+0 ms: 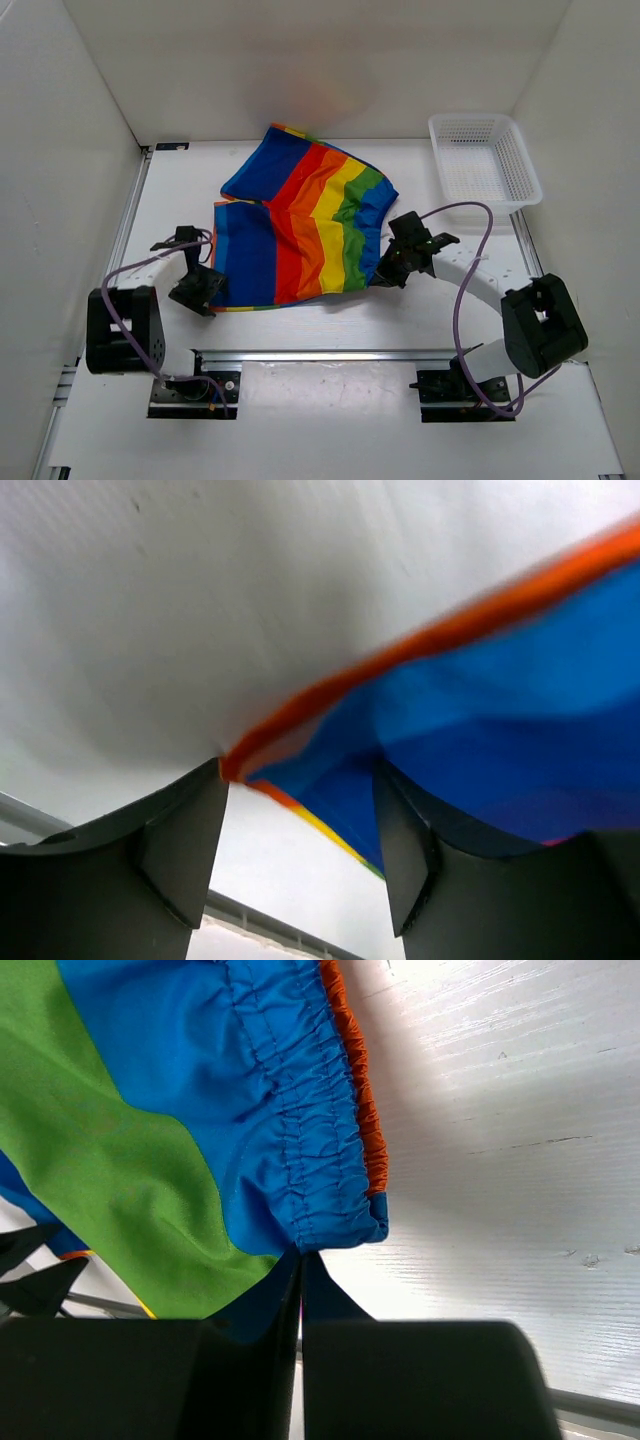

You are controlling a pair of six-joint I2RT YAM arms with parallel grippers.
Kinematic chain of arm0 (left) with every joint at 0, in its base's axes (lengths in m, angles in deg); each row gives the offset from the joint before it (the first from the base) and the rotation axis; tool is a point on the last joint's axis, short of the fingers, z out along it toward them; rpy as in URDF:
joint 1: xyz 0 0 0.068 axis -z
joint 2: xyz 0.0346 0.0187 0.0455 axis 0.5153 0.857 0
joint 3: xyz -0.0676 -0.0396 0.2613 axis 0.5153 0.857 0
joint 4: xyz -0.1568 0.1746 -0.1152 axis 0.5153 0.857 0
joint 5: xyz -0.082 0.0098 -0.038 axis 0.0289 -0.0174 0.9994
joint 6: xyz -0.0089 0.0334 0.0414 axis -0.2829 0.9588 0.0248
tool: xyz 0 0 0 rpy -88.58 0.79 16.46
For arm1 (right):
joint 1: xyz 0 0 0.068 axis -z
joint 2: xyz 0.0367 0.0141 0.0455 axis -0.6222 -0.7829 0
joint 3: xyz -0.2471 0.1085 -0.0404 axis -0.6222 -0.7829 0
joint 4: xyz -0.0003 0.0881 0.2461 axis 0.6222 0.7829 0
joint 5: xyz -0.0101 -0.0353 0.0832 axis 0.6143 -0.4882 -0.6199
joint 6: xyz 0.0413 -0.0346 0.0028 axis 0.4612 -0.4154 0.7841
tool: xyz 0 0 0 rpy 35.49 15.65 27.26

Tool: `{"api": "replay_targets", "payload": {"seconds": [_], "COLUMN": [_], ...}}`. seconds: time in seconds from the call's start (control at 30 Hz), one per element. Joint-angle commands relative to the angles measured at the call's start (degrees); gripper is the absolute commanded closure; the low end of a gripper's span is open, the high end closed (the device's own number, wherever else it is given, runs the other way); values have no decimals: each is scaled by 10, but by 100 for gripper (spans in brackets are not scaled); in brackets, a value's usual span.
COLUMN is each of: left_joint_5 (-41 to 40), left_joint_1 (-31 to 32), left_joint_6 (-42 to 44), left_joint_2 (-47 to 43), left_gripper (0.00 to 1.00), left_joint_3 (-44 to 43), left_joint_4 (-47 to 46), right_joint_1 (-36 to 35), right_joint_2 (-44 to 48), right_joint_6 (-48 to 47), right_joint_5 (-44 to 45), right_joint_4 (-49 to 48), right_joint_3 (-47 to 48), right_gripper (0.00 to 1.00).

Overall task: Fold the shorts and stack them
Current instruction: Flatten the shorts out

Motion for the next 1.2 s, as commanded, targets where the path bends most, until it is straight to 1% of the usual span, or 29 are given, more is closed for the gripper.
{"api": "replay_targets", "payload": {"seconds": [0.0,0.07,0.13,0.17,0.2,0.23,0.27,0.33,0.37,0.4,0.47,0.5,0.6,0.7,0.8,0.87,0.9,0.93,0.97,1.0,1.03,1.1,1.17], "left_joint_5": [-14,-22,-28,-28,-28,-28,-20,-20,-30,-35,-43,-48,-49,-49,-49,-49,-42,-42,-37,-28,-28,-28,-34], "left_joint_1": [-4,-4,-4,-4,-9,-9,-15,-21,-21,-21,-21,-21,-34,-40,-46,-46,-46,-46,-46,-46,-46,-46,-46], "left_joint_6": [8,14,14,19,25,31,38,57,57,63,72,80,97,111,117,122,122,122,122,122,117,117,117], "left_joint_2": [38,38,38,38,43,43,43,30,20,10,-24,-33,-62,-89,-136,-188,-207,-226,-263,-282,-300,-340,-354], "left_gripper": [30,32,46,57,72,90,90,90,90,90,90,90,90,90,90,90,90,90,90,90,90,90,90], "left_joint_3": [-17,-17,-23,-28,-38,-46,-56,-106,-129,-177,-227,-274,-349,-379,-357,-292,-267,-243,-201,-185,-173,-167,-197], "left_joint_4": [-16,-16,-22,-22,-22,-22,-22,-2,25,40,63,85,114,153,185,197,208,215,220,228,243,259,273], "right_joint_1": [-3,-3,-3,-3,-3,-3,-3,-3,3,8,8,14,14,14,14,8,1,1,1,1,1,1,1], "right_joint_2": [27,27,33,38,38,38,38,38,38,27,11,11,3,26,68,113,130,147,180,196,227,256,289], "right_joint_6": [-4,-4,-4,-4,-11,-12,-19,-54,-70,-86,-134,-148,-184,-190,-185,-162,-156,-148,-130,-123,-115,-95,-90], "right_joint_5": [5,10,16,21,21,27,34,47,52,65,72,83,104,109,94,73,73,66,66,66,79,97,116], "right_joint_4": [0,6,6,12,12,12,25,38,47,75,101,126,169,192,219,236,236,251,260,270,292,317,350], "right_joint_3": [17,17,17,17,17,17,26,46,77,97,137,174,214,227,181,142,99,79,63,50,34,34,46], "right_gripper": [100,100,100,100,100,100,100,100,100,100,100,100,100,100,100,100,100,100,100,100,100,100,100]}}
